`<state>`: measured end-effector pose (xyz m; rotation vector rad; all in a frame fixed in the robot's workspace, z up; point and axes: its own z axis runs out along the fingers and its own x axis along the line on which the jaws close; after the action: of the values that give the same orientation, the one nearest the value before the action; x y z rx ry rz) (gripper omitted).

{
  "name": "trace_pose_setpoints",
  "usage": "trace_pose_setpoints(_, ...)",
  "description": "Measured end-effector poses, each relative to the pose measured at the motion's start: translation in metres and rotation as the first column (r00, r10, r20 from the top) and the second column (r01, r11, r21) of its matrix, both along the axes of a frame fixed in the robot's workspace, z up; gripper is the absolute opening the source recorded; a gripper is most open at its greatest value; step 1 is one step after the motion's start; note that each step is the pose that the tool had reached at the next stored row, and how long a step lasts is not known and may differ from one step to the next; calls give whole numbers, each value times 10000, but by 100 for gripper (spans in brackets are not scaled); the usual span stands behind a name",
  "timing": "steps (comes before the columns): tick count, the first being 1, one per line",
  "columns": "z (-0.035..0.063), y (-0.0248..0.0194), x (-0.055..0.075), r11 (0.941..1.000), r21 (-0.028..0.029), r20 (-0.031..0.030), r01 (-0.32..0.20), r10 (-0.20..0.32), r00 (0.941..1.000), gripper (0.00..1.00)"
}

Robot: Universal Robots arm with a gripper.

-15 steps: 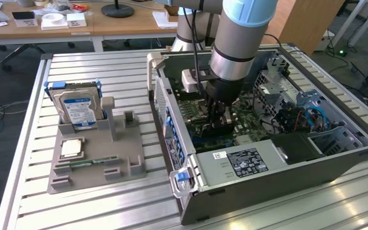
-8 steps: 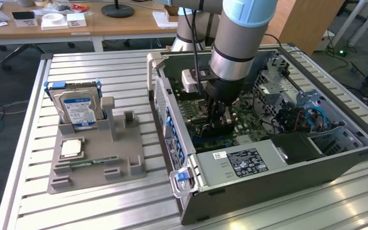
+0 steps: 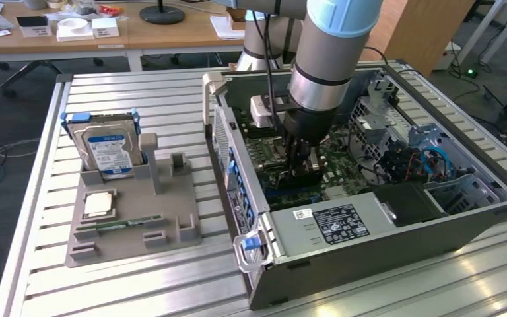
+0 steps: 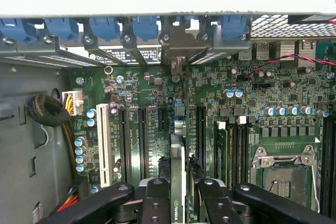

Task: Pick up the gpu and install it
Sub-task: 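Insert the gpu into the slot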

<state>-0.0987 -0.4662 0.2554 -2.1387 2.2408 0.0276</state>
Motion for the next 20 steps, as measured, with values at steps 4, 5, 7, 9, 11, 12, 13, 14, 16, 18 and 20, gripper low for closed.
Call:
trace_pose_setpoints(4,2,-1,2,10000,-10,8,-3,3,10000,38)
trace_pose_setpoints(5,2,-2,2,10000,-11,7,-3,3,10000,38)
trace_pose_setpoints(7,2,-1,2,10000,-11,7,-3,3,10000,44)
trace_pose_setpoints(9,2,-1,2,10000,-12,7,-2,2,10000,50)
trace_pose_setpoints(11,8,-2,2,10000,-15,6,-3,3,10000,50)
trace_pose_setpoints(12,17,-2,2,10000,-15,5,-3,3,10000,50)
trace_pose_setpoints(13,31,-1,2,10000,-13,6,-3,3,10000,50)
trace_pose_setpoints(14,50,-2,2,10000,-12,7,-3,3,10000,50)
trace_pose_setpoints(16,100,-1,2,10000,-11,7,-3,3,10000,50)
trace_pose_setpoints(18,160,-1,2,10000,-12,7,-3,3,10000,50)
trace_pose_setpoints(20,223,-1,2,10000,-11,8,-3,3,10000,50)
